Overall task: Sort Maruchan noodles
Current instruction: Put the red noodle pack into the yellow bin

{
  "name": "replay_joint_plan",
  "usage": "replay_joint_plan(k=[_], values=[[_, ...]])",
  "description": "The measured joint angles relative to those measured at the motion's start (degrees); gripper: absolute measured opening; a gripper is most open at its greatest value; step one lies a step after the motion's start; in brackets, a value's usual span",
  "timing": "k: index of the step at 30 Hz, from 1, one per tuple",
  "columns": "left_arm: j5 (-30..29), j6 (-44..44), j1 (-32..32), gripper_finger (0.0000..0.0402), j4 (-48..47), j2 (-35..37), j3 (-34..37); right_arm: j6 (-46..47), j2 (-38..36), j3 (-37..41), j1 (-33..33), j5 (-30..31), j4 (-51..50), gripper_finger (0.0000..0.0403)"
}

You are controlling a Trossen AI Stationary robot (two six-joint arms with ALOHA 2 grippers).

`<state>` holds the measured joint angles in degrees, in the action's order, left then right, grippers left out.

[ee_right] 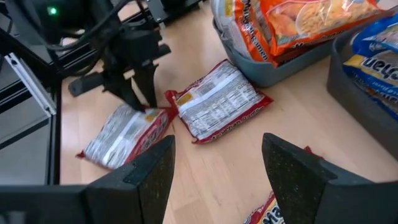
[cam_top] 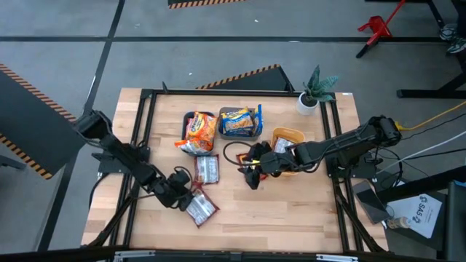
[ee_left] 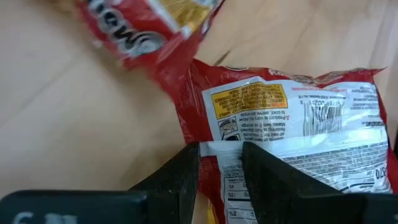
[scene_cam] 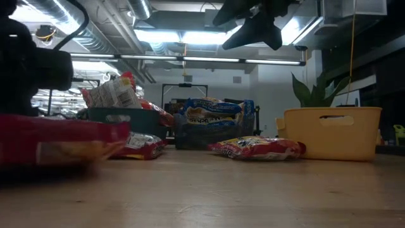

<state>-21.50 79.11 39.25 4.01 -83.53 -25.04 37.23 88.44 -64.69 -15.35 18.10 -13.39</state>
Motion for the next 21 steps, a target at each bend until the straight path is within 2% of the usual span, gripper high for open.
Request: replay_joint_plan(k=[6, 12, 18, 21], values=[[-0.10, -0.54, -0.75, 0.0119, 6.83, -4.61, -0.13, -0.02, 0.66, 0.00, 0.00, 0.90, 0.32, 0.0225], [-1.58, -0.17, -0.72, 0.0119, 7.92, -5.65, -0.06, 1.61, 3.14, 0.05, -0.04, 0.47, 5.18, 0.0225], [-2.55, -0.16, -0.79, 0.0119, 9.49, -5.72, 0.07, 8.00, 9.33, 0.07, -0.14, -2.89, 10.19, 0.0225], [-3.13, -0.13, -0.83, 0.0119, 10.50, -5.79, 0.13, 15.43, 12.46, 0.01, -0.50, -4.19, 12.58, 0.0225]])
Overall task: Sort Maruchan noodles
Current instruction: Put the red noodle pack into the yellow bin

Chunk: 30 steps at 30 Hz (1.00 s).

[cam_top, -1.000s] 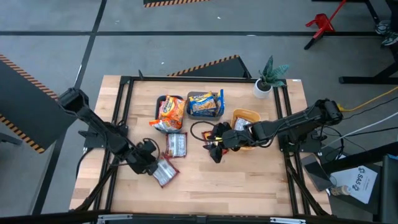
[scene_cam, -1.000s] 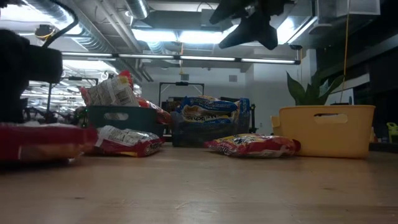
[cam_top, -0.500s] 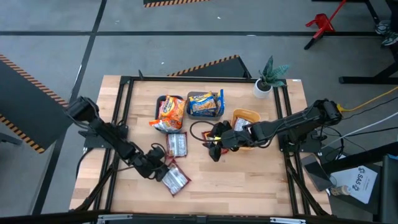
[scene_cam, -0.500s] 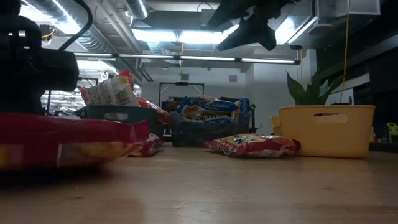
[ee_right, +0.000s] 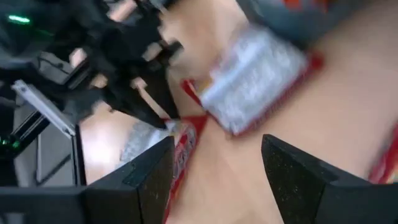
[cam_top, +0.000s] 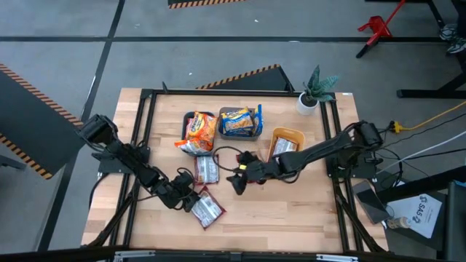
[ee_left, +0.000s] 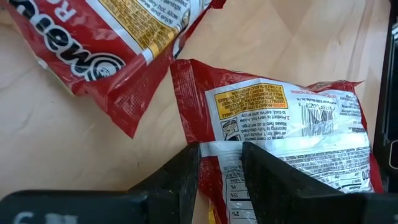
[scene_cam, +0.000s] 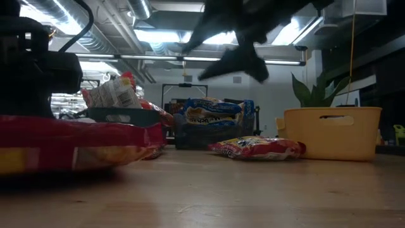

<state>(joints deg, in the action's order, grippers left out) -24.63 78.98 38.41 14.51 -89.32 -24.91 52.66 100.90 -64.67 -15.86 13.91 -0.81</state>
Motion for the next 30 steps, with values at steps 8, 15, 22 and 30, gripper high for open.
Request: replay_joint_plan(k=[8, 15, 22, 30], values=[[-1.43, 0.08, 0.00, 0.0119, 0.75, -0.15, 0.02, 19.42, 6.62, 0.01, -3.15, -0.61, 1.87, 0.0225], [-1.72, 0.14, 0.00, 0.0119, 1.52, -0.74, -0.01, 23.10, 10.63, -0.01, -5.14, 0.05, 8.41, 0.0225], [-1.83, 0.04, -0.16, 0.0119, 1.42, -0.74, -0.02, 23.92, 15.99, -0.20, -6.69, -4.56, 18.90, 0.0225], [-2.13, -0.04, -0.20, 0.0119, 1.32, -0.74, -0.02, 24.90, 19.21, -0.16, -6.62, -5.97, 24.75, 0.0239]])
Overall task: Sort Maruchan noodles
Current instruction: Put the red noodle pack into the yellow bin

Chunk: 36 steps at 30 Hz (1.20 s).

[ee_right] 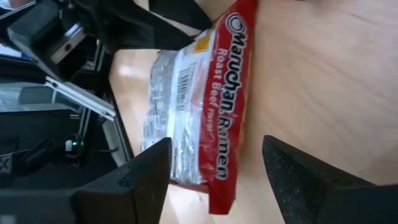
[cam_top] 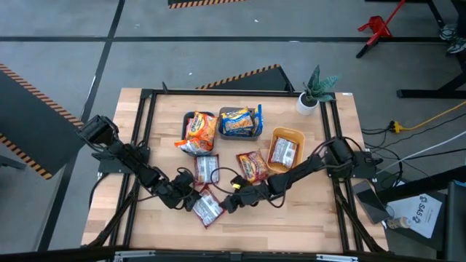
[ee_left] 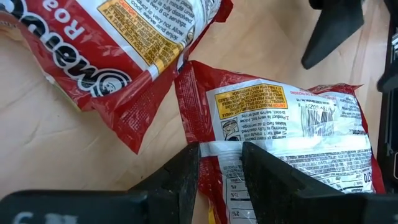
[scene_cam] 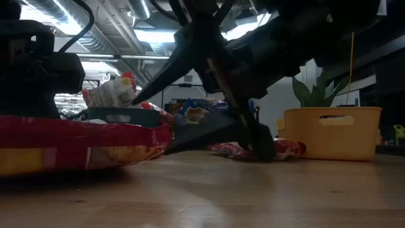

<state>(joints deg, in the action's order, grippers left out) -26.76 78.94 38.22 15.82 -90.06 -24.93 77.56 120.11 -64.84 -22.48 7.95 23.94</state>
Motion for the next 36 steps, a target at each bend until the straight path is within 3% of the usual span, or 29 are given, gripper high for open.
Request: replay_joint_plan(k=[7, 15, 24, 28, 36], values=[[-0.77, 0.34, -0.13, 0.0119, 0.40, -0.02, 0.02, 0.02, 3.26, -2.07, -0.02, -1.79, 3.43, 0.0271], [-0.91, 0.17, -0.70, 0.0119, 0.73, -0.02, 0.02, -3.40, 8.27, -10.08, 0.39, -4.10, 2.80, 0.0265], [-1.64, -0.56, -0.76, 0.0119, 0.86, -0.04, 0.02, -4.50, 8.27, -13.16, 0.46, -3.05, -8.79, 0.0240], [-1.66, -0.66, -0.76, 0.0119, 0.95, -0.04, 0.02, -4.46, 8.25, -13.14, 0.48, -3.00, -9.04, 0.0211], [-1.68, -1.09, -0.76, 0.0119, 1.68, -0.04, 0.02, -4.48, 8.27, -13.05, 0.48, -3.01, -9.41, 0.0105]])
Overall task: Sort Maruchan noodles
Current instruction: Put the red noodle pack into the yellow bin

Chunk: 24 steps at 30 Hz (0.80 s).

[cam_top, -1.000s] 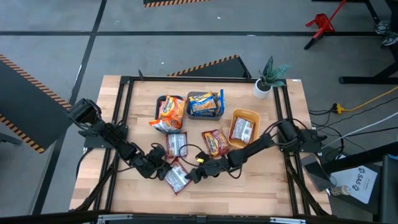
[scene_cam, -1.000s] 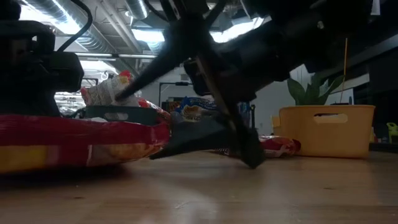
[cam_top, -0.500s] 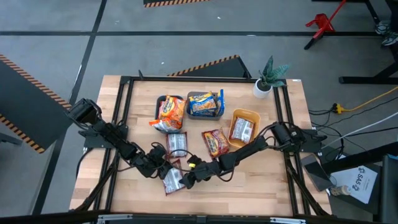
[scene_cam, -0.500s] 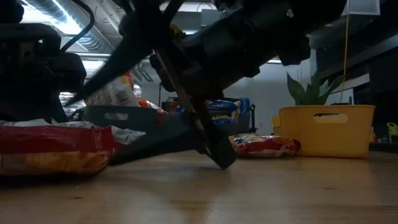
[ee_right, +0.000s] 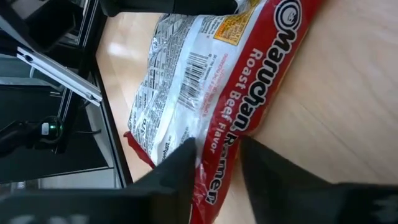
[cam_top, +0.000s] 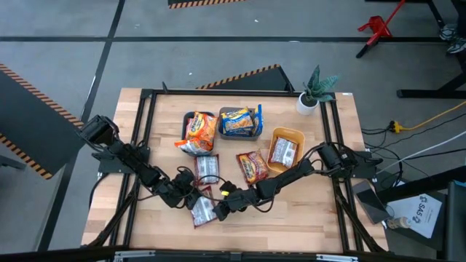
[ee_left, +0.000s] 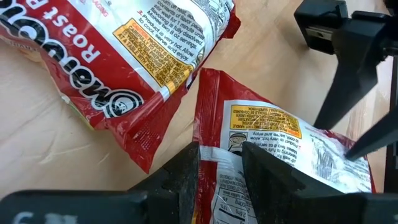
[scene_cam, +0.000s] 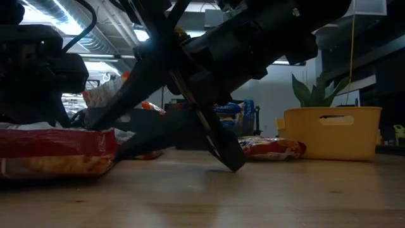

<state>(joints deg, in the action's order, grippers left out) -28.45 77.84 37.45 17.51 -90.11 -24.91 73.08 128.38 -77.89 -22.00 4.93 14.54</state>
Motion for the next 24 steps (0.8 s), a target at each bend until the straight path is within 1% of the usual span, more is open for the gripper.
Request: replay_joint_plan(k=[5, 6, 10, 16, 19, 24], values=[[0.02, -0.22, 0.00, 0.0119, 0.98, 0.00, 0.02, -0.01, 0.02, 0.04, 0.00, -0.01, -0.06, 0.0022], [0.04, -0.42, 0.00, 0.0119, 1.65, 0.00, 0.02, -0.03, -0.01, 0.04, 0.00, -0.01, -0.06, 0.0011], [0.58, -1.64, 0.00, 0.0119, 5.37, 0.07, 0.07, -0.02, -0.46, 0.13, -0.01, -0.12, -0.49, 0.0007], [1.58, -2.42, -0.11, 0.0119, 6.44, 0.15, -1.56, -1.44, -3.25, 0.42, -0.11, 0.39, -7.42, 0.0001], [1.31, -4.92, -0.98, 0.0119, 6.44, 0.15, -2.92, -1.88, -5.50, 0.42, -0.16, 1.13, -11.71, 0.0001], [1.15, -11.39, -4.63, 0.0119, 6.55, 0.17, -6.05, -3.27, -8.63, 0.40, -0.11, 2.70, -19.82, 0.0000]])
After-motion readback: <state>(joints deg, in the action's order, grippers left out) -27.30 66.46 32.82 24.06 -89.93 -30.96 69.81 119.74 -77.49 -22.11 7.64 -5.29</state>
